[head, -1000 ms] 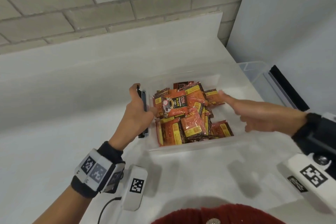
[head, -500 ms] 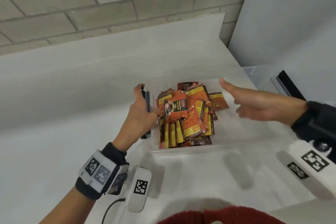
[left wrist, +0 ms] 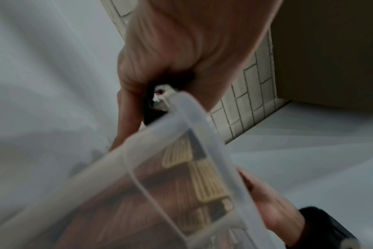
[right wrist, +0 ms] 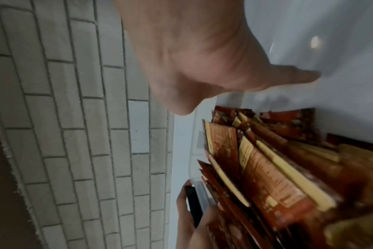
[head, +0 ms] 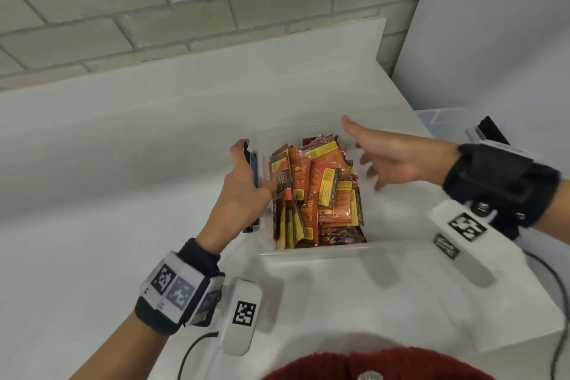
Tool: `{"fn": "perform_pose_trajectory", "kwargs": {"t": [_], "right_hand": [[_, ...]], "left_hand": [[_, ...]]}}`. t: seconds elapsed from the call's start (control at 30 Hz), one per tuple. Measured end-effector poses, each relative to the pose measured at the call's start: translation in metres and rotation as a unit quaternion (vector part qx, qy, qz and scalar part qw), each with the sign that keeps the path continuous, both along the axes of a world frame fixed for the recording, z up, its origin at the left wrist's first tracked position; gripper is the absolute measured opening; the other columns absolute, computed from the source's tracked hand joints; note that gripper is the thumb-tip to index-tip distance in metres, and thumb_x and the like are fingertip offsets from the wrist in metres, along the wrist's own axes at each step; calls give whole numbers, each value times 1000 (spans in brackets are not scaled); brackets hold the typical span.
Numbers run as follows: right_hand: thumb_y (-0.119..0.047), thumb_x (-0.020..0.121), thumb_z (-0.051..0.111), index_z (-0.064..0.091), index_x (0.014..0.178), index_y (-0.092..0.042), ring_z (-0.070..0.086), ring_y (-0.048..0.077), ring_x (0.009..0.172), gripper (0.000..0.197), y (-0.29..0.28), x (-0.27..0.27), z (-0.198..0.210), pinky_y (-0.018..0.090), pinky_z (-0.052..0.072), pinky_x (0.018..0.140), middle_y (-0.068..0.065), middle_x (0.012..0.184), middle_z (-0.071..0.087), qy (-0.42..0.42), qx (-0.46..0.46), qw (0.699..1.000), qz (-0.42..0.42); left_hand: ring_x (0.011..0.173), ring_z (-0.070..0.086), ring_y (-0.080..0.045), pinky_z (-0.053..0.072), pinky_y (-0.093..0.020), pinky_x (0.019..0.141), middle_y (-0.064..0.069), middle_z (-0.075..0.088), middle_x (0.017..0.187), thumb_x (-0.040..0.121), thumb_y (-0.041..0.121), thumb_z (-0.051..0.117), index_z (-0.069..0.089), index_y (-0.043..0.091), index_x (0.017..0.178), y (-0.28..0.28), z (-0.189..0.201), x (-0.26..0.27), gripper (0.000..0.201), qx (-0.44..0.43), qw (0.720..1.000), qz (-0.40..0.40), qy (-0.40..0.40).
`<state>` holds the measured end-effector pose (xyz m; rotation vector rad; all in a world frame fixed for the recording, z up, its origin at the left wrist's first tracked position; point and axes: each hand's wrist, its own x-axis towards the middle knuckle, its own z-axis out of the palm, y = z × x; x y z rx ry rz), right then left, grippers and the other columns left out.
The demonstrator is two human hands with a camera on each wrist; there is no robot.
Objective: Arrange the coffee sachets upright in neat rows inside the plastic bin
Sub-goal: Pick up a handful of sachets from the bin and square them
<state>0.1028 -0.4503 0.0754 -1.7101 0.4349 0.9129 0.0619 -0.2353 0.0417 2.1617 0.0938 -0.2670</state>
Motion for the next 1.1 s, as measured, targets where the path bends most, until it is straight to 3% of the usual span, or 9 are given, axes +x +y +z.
{"fn": "perform_pose_trajectory", "kwargs": {"t": [0.13,0.3,0.37,0.5,0.63,0.87,0.93,1.0,1.1], "right_hand": [[-77,82,30,-1,153,-35,1,42,146,88,-12,-35,-10,70,11,110,12,162,-5,38,28,999,6],[-72,89,27,47,139,-27,58,21,123,70,27,-54,-26,43,47,102,6,132,61,77,189,976,80],[-75,87,25,50,136,-28,61,24,118,72,27,-50,-20,47,46,102,6,126,65,82,199,974,77],[-84,78,28,35,146,-38,34,42,138,82,8,-52,-7,65,30,106,17,149,41,68,126,986,80],[-77,81,34,3,153,-34,5,38,148,90,-3,-55,1,68,16,111,12,162,0,15,68,997,-24],[-71,89,23,9,151,-42,1,31,148,70,37,-71,-9,68,14,111,-1,162,10,25,130,984,123],[-73,86,26,11,152,-42,6,34,148,74,36,-68,-7,66,18,112,2,162,9,27,113,986,119],[-72,85,32,21,150,-38,24,32,144,74,31,-66,-1,59,27,112,4,158,22,-7,80,991,106],[-66,78,52,41,133,-30,53,11,116,66,25,-67,5,35,47,99,-5,132,50,-130,5,985,112]], "left_hand": [[66,58,-7,43,-9,43,11,51,84,93,5,54,11,20,144,0,-2,1,68,-3,1000,1,0],[69,57,-7,45,-11,46,4,54,92,93,9,55,11,20,144,-1,2,-3,68,-9,1000,-2,-5],[68,56,-8,43,-11,45,4,54,89,93,8,55,10,21,144,1,4,-4,69,-2,1000,-2,-5],[64,62,-14,49,-16,50,-3,59,82,92,7,56,11,22,142,9,5,-12,68,13,1000,-13,9],[67,63,-13,50,-18,56,0,60,86,91,8,57,12,24,139,19,6,-23,67,27,999,-14,12],[66,61,-10,48,-16,53,4,59,89,92,9,56,11,23,140,34,9,-40,67,67,997,-13,23],[83,63,-14,50,-19,68,-8,59,117,92,15,58,6,21,145,44,11,-41,75,105,994,-15,29],[124,48,-22,41,-29,98,-8,34,148,92,24,60,-2,25,150,57,13,-43,85,124,992,-17,24],[131,27,-8,31,-30,108,8,29,138,92,30,58,12,44,145,74,25,-47,71,152,984,-62,-72]]}}
